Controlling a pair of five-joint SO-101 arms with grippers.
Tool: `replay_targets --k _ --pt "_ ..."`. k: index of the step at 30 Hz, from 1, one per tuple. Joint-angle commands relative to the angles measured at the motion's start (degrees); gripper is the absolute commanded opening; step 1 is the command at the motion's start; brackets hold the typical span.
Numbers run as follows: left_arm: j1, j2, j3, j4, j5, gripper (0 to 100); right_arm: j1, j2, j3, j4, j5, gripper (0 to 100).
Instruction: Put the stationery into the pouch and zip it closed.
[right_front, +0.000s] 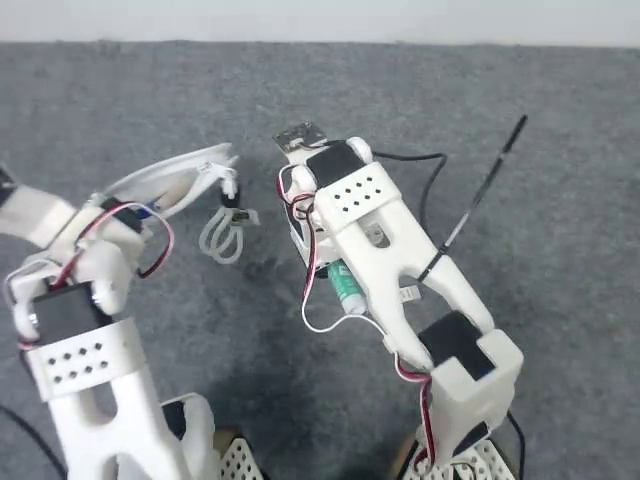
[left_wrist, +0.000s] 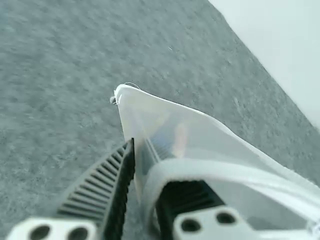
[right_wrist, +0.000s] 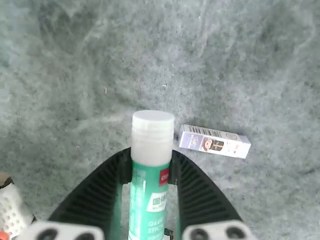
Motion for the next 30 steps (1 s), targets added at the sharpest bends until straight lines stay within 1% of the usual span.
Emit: replay_targets --k 1,4,7,9,11,15,17,21,26,30 --pt "3.3 -3.1 -2.5 0.3 0.9 1 0.6 -6.8 -3.3 2.1 -1.0 0.7" --pt "3.6 -3.1 -2.5 0.4 0.9 1 0.4 -7.7 -3.3 2.8 -1.3 0.7" --pt "3.9 -3.1 -2.5 0.4 0.9 1 0.4 -8.5 -3.0 2.9 -3.6 0.7" --pt "5.7 -3.1 -2.4 0.4 0.4 1 0.3 -9.6 -1.0 3.1 -4.2 0.7" --pt "7.9 -3.1 -2.2 0.4 -1.1 1 -1.4 -11.6 1.4 3.0 -4.1 0.7" --pt "10.5 -3.1 -2.6 2.2 -1.6 1 -4.6 -18.0 6.1 2.6 -4.1 0.7" --pt "11.5 -3.1 -2.6 2.4 -1.7 1 -5.3 -21.4 8.5 2.5 -4.1 0.7" --pt "14.1 -3.1 -2.2 2.4 -4.1 1 -6.1 -28.4 13.0 0.2 -4.3 0.7" --pt "14.2 -3.1 -2.2 2.4 -4.3 1 -6.1 -36.3 18.8 -4.0 -4.4 0.7" --pt "14.2 -3.1 -2.2 2.3 -4.4 1 -6.1 -41.1 20.9 -5.2 -4.4 0.7"
